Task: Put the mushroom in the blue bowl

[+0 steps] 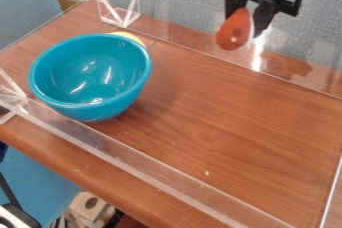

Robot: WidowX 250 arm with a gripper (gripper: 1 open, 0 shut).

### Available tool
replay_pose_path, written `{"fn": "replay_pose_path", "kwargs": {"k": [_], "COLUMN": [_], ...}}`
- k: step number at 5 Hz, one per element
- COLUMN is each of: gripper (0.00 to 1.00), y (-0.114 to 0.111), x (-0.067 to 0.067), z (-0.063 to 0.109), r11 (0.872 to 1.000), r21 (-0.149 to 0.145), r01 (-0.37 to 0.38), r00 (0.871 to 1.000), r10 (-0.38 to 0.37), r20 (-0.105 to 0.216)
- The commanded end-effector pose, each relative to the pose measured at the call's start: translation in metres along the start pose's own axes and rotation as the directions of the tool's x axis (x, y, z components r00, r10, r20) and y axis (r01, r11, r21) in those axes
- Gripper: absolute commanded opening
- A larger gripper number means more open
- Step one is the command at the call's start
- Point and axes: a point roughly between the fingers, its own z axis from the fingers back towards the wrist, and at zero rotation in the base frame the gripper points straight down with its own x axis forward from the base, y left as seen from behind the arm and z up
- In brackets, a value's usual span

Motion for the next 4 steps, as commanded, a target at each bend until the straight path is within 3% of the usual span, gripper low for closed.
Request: {"fn": "replay_pose_path", "kwargs": {"k": [1,4], "gripper": [0.00,0.00], "y": [0.002,-0.012], "x": [0.005,0.001], "z": [0.028,-0.012], "r11": [0.998,1.000], "r21": [-0.011,-0.007], "r01": [0.060,-0.023], "r00": [0.996,0.998], "r10": [-0.059,0.024], "r20": [0.067,0.057]}}
